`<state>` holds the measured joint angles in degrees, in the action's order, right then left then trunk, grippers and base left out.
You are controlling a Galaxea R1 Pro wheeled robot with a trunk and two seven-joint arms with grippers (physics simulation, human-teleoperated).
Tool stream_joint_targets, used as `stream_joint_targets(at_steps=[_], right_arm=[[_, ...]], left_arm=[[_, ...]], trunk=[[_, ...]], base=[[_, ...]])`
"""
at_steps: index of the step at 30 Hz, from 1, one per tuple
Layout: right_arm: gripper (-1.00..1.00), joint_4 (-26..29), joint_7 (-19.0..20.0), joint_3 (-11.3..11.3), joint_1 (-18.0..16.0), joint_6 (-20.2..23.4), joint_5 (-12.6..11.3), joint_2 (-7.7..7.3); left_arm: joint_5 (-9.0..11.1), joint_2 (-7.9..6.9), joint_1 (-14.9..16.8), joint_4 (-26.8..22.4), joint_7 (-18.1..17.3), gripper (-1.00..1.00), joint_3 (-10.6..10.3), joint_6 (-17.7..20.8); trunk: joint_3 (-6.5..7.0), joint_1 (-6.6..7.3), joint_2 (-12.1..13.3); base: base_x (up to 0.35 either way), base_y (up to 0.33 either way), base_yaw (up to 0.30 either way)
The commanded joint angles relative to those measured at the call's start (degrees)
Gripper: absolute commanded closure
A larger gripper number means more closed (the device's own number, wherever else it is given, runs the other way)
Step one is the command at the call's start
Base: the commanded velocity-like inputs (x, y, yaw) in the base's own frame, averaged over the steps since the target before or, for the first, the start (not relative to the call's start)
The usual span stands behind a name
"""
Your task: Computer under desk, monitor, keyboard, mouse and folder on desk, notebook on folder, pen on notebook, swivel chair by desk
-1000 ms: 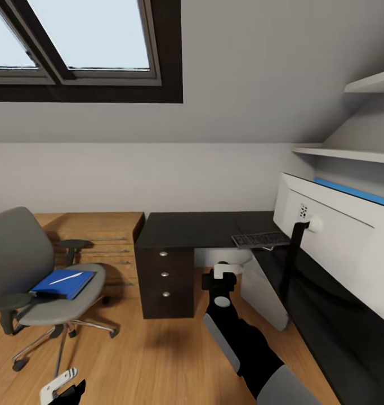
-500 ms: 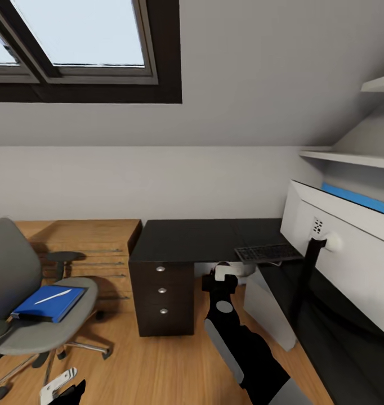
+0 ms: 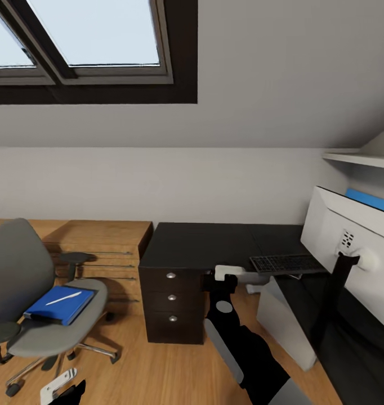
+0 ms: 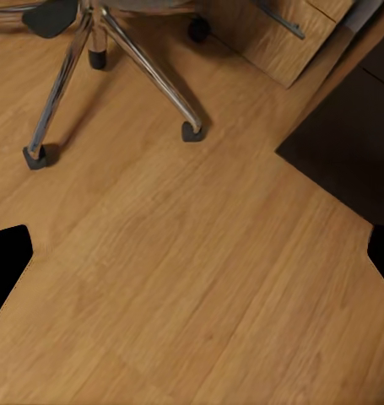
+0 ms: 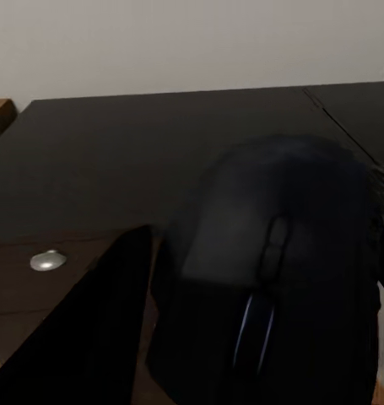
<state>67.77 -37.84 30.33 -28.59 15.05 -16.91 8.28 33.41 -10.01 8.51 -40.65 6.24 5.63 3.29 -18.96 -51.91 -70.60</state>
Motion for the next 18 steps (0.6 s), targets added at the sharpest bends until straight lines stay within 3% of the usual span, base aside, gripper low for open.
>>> stream_joint_targets(at_steps=[1,18], right_arm=[[1.0,0.08,-0.39,0.12,-0.06,0.33,-0.22,-0.02],[1.0,0.08,-0.39,0.08,-0.06,0.33,-0.22,-0.11]], left_arm=[[0.46,-0.01,0.01,-0.13,0.21,-1.0,-0.01,0.31],[0.29,0.07,0.01,-0.13,0.18,-1.0,-0.24,0.23]], trunk=[[-0.07,0.0,-0.05],[-0.07,0.0,-0.05]], base=[[0.001,0.0,0.278],[0.0,0.0,0.279]])
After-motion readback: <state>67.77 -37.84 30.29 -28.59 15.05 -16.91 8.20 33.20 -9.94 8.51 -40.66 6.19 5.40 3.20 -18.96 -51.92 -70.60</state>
